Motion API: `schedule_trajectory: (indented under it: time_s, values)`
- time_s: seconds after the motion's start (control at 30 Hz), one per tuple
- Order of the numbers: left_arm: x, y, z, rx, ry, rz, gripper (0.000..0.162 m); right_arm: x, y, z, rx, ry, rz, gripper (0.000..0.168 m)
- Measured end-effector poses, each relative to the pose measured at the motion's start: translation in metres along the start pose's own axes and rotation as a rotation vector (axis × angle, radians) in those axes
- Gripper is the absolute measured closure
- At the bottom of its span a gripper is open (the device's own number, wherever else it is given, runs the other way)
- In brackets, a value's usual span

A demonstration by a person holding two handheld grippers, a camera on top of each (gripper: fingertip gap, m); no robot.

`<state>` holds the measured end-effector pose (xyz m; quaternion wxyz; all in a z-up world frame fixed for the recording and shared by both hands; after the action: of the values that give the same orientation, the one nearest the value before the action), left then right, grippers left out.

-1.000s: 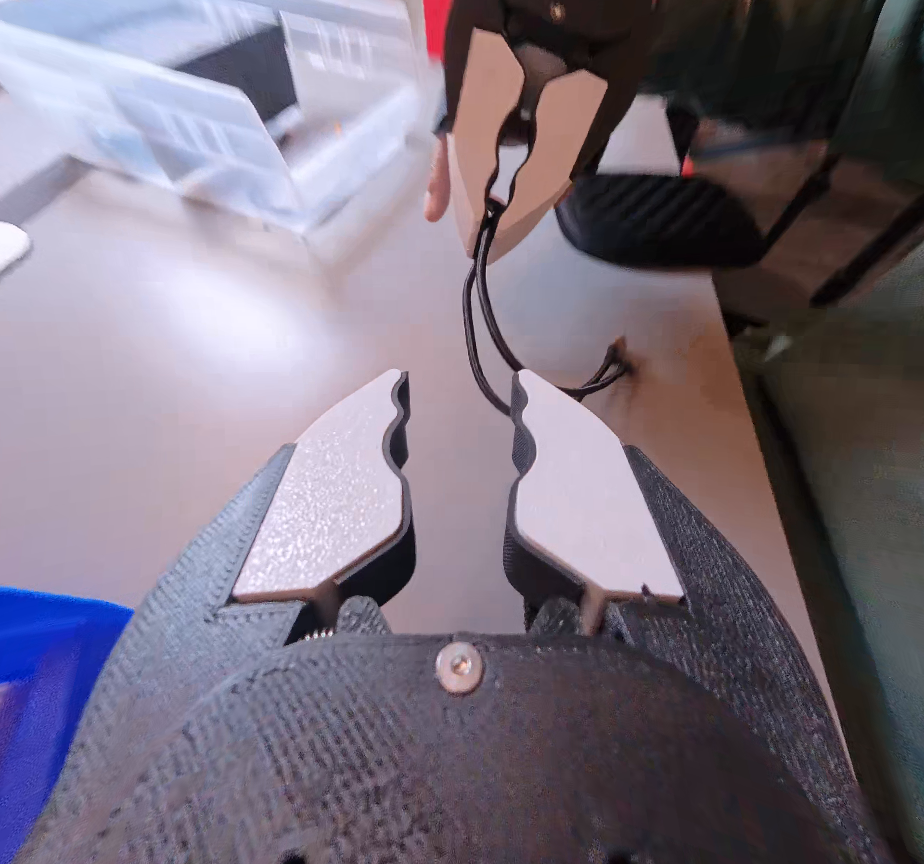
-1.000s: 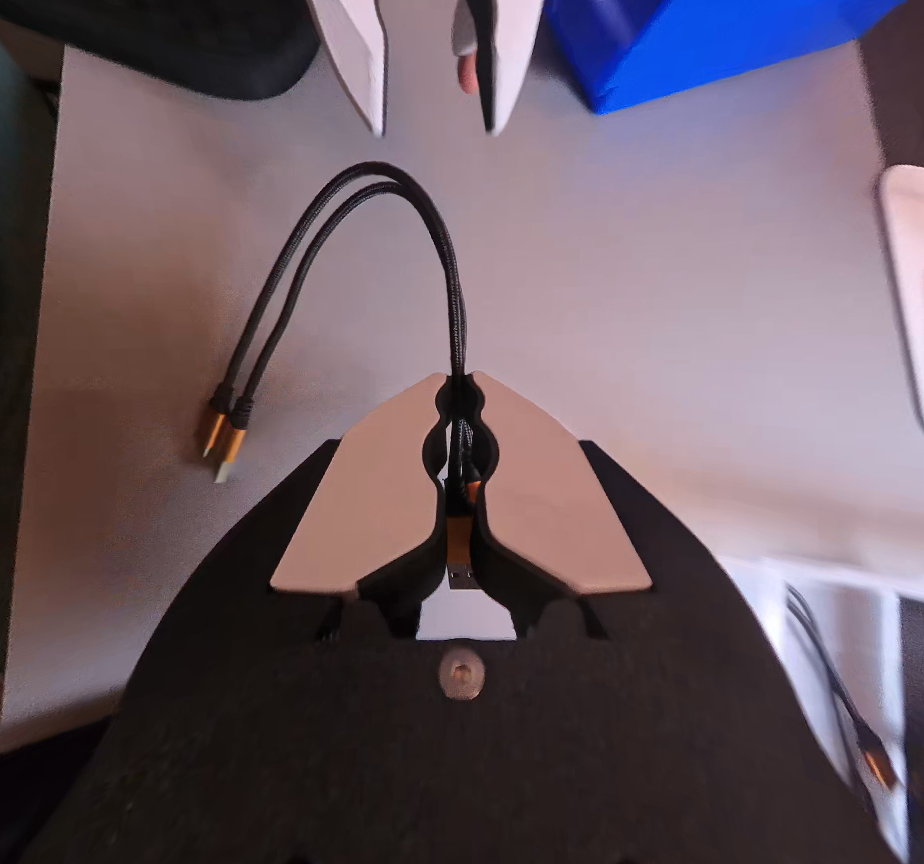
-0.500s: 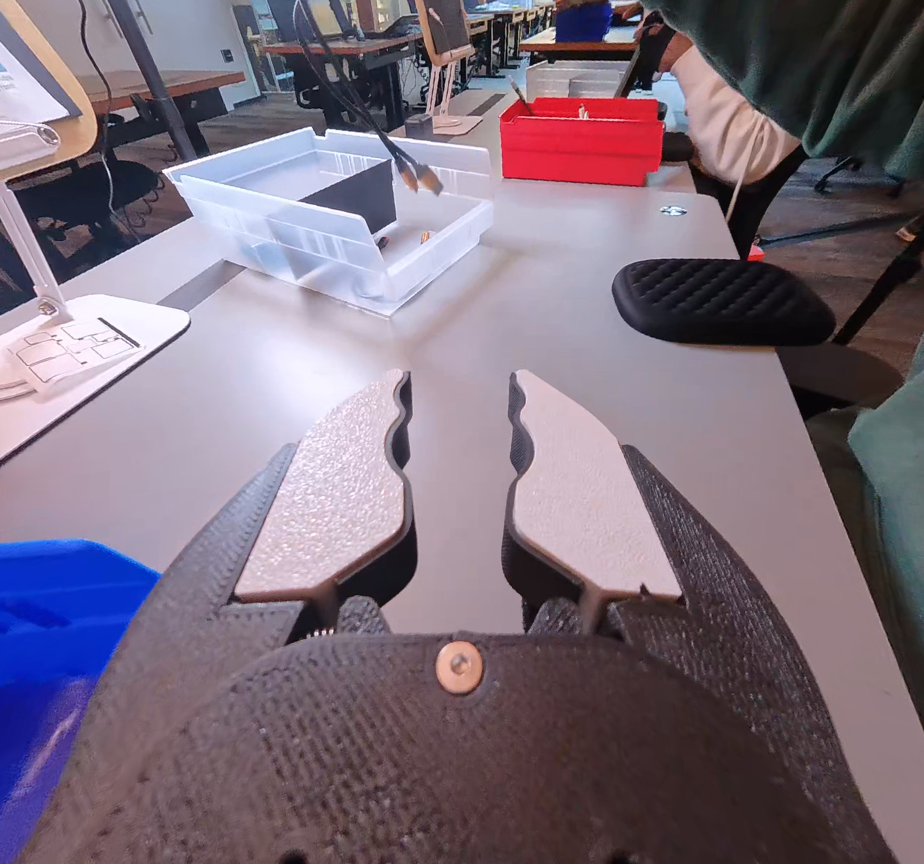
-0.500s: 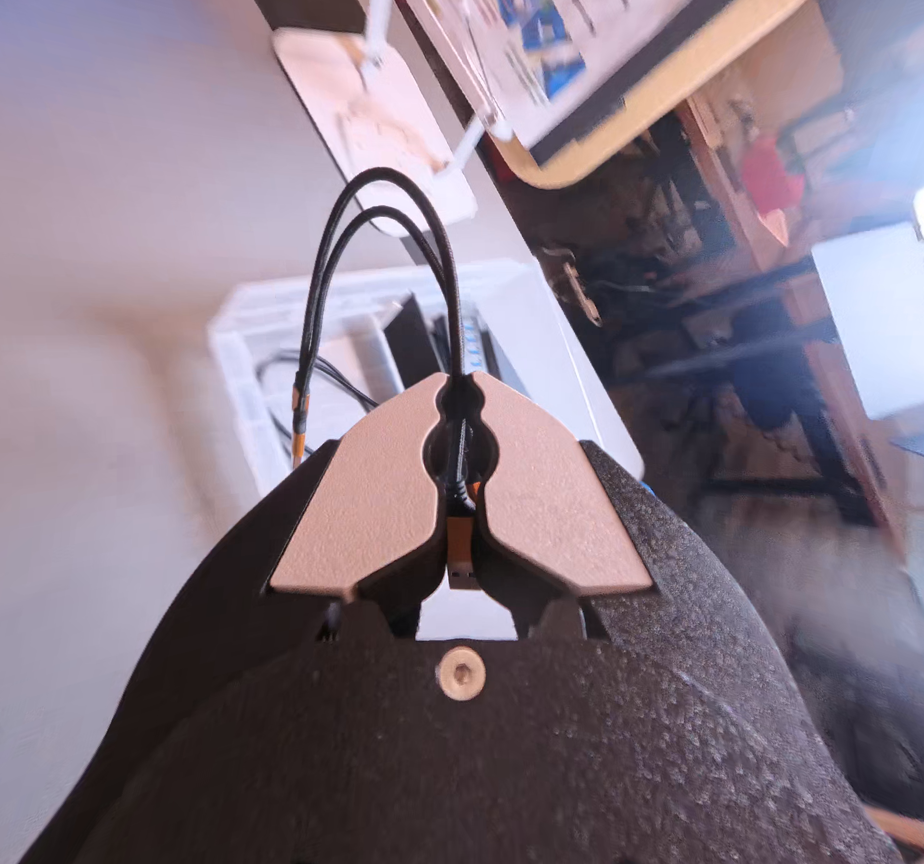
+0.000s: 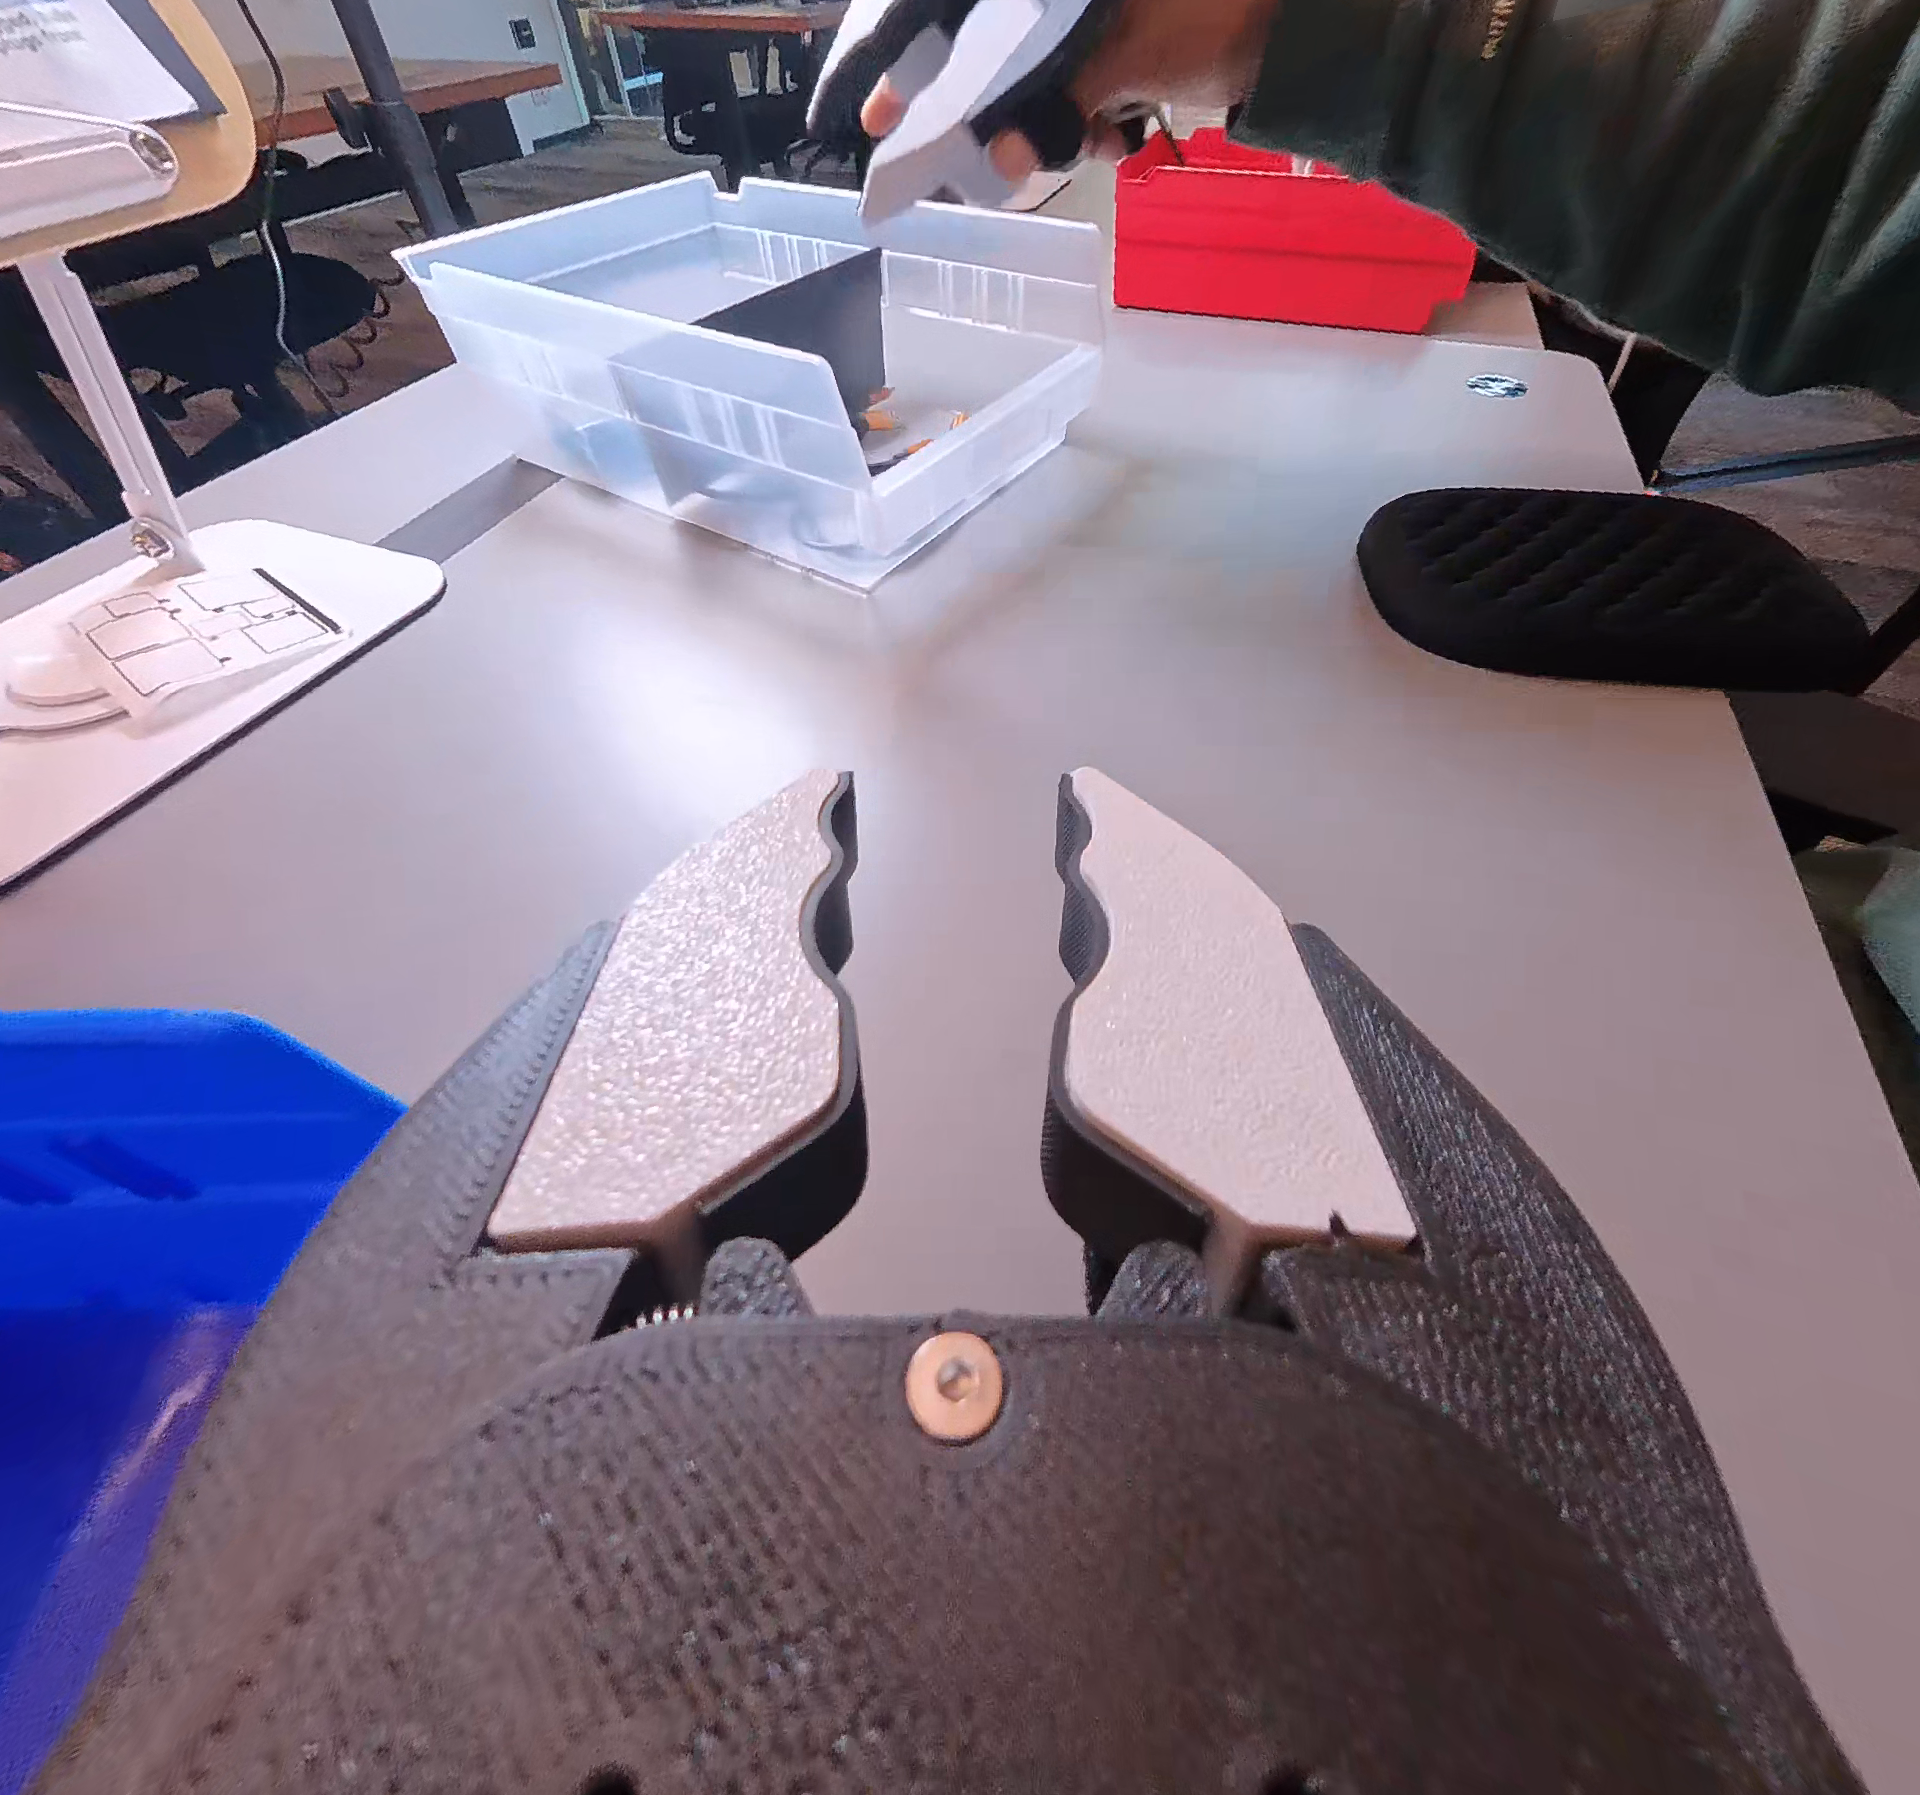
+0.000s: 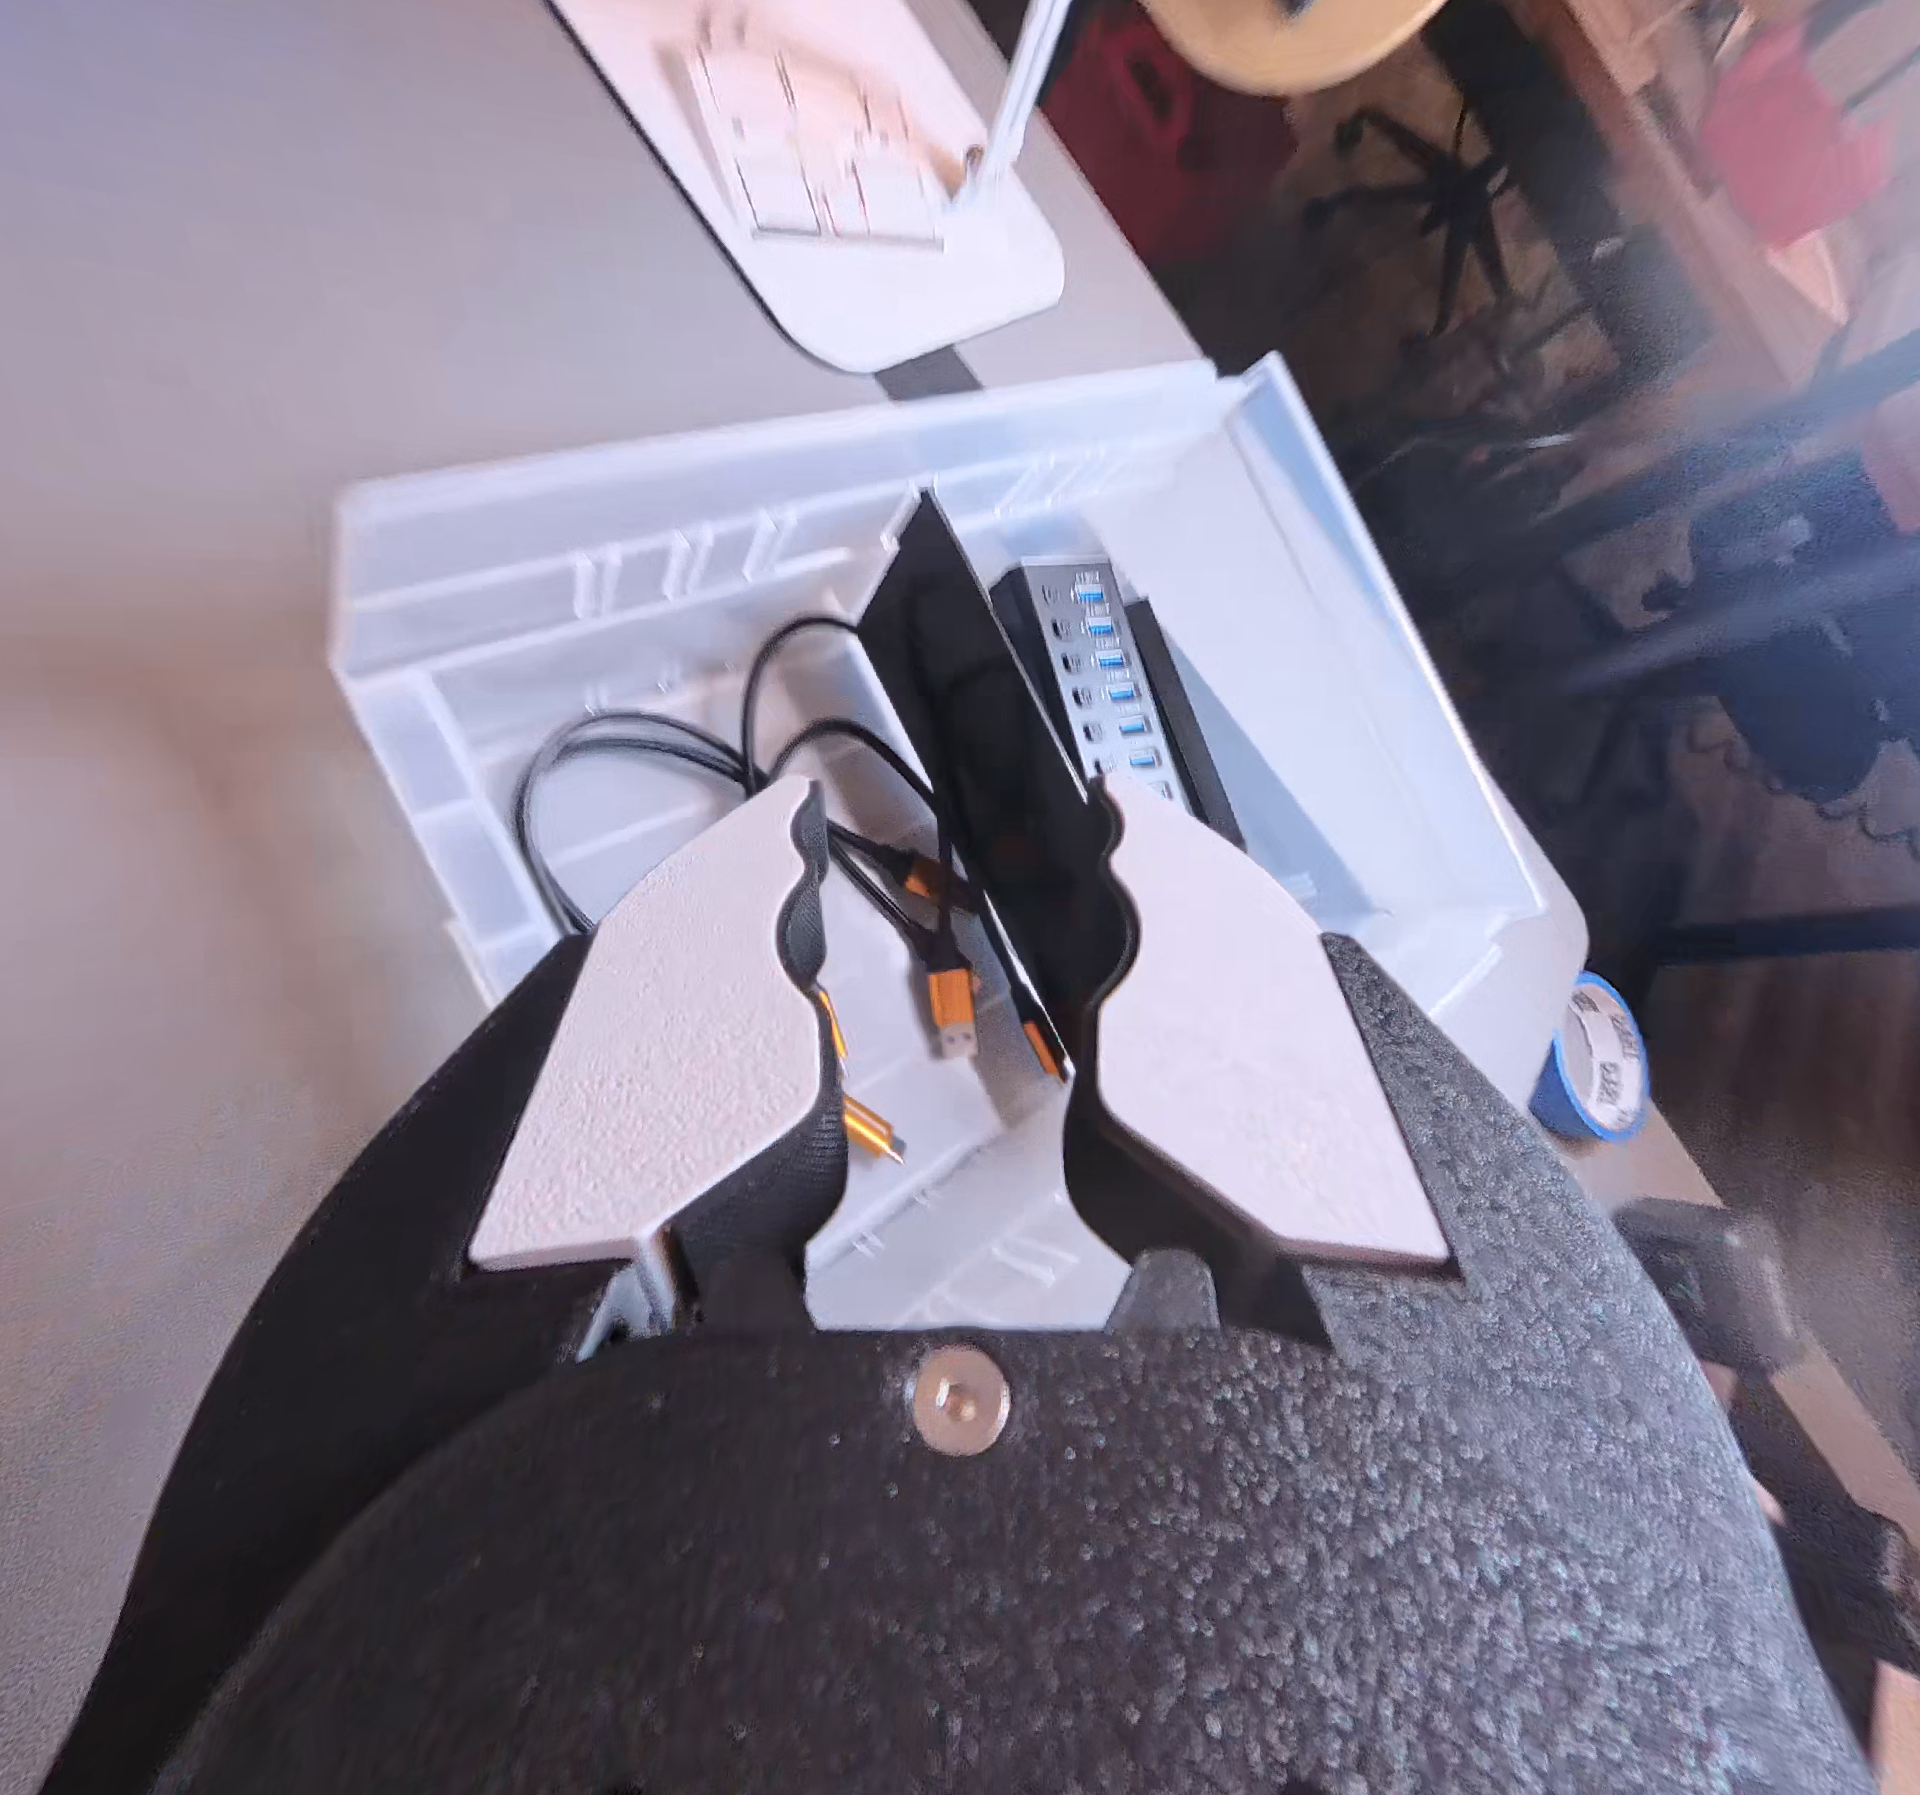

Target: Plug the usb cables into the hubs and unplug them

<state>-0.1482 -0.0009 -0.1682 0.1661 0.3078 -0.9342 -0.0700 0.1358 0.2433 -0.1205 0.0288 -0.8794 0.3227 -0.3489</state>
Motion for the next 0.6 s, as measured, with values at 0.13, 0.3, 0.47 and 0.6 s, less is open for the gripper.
schedule_trajectory:
  time_s: [0.13,0.3,0.47,0.6]
  values:
    - [0.000,0.004,0.004,-0.019,0.029,-0.027,0.125,0.035,0.033,-0.014,-0.117,-0.218,-0.104,0.121]
    - [0.038,0.031,-0.004,-0.106,0.117,-0.181,0.128,0.057,0.092,0.014,-0.158,-0.302,-0.212,0.123]
    - [0.100,0.064,0.042,0.011,0.517,-0.226,0.116,0.059,0.113,0.072,-0.028,-0.086,-0.226,0.125]
    - [0.100,0.068,0.099,-0.053,0.915,-0.188,0.107,0.051,0.109,0.096,0.087,0.074,-0.186,0.123]
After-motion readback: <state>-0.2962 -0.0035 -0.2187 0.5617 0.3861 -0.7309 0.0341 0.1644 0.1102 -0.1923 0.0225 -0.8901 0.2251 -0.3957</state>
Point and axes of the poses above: each gripper's, where its closed fingertips meet, x back along the fingers, z out of its underside, y = z × x across the jaws, the point moved 5 cm from there along x, back along the fingers, and after that the axes turned 13 degrees about -x, right-handed, at the moved point
